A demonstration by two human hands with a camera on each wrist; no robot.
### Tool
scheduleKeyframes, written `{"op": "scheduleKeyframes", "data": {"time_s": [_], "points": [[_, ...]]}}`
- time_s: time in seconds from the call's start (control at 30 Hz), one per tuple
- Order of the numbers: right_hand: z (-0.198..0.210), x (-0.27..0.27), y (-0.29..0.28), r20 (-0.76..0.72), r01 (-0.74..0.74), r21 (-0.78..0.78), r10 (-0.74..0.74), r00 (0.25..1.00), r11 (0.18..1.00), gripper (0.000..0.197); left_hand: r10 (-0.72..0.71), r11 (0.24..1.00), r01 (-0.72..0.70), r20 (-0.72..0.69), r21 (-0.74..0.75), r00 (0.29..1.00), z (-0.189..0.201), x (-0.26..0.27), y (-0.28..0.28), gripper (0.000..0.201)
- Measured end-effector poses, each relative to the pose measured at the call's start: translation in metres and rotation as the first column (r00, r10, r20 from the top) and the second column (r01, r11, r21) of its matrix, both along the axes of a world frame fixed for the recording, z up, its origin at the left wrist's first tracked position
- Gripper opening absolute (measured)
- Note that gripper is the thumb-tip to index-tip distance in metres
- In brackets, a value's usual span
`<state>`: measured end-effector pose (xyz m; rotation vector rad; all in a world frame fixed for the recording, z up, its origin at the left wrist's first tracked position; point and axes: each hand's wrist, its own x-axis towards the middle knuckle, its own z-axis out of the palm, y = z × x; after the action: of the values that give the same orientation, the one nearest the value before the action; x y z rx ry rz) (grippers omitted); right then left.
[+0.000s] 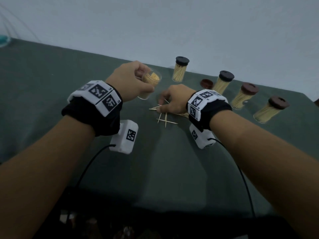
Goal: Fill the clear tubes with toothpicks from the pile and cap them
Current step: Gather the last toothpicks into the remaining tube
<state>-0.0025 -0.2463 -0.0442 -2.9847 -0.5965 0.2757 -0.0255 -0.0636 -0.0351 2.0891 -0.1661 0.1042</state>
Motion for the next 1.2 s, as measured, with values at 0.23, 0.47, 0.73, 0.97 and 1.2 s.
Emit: {"op": "scheduleKeyframes", "data": {"time_s": [0.23, 0.47, 0.73, 0.97, 1.2], "points": [[-0.001, -0.008, -0.025, -0.012, 0.043, 0.044, -0.043, 0.999, 0.998, 0.015, -0.022, 1.0, 0.022, -0.005, 0.019, 1.0, 0.002, 0.0, -0.005, 0.039], [0.006, -0.017, -0.012, -0.134, 0.042, -0.05, -0.049, 0.99, 0.998, 0.084, -0.009, 1.0, 0.009, -0.002, 0.018, 1.0, 0.005, -0.002, -0.002, 0.041], [0.003, -0.019, -0.014, -0.008, -0.011, 0.048, 0.011, 1.0, 0.999, 0.034, -0.005, 0.999, 0.005, 0.002, 0.036, 1.0, 0.005, -0.003, -0.003, 0.043], [0.004, -0.02, -0.026, -0.008, 0.004, 0.053, -0.003, 1.0, 0.999, 0.019, -0.019, 0.999, 0.019, 0.0, 0.05, 1.0, 0.005, -0.004, -0.006, 0.043], [0.007, -0.028, -0.049, -0.02, 0.069, 0.023, -0.068, 0.997, 0.997, 0.014, -0.023, 0.998, 0.023, 0.005, 0.061, 1.0, 0.005, -0.004, -0.008, 0.045]]}}
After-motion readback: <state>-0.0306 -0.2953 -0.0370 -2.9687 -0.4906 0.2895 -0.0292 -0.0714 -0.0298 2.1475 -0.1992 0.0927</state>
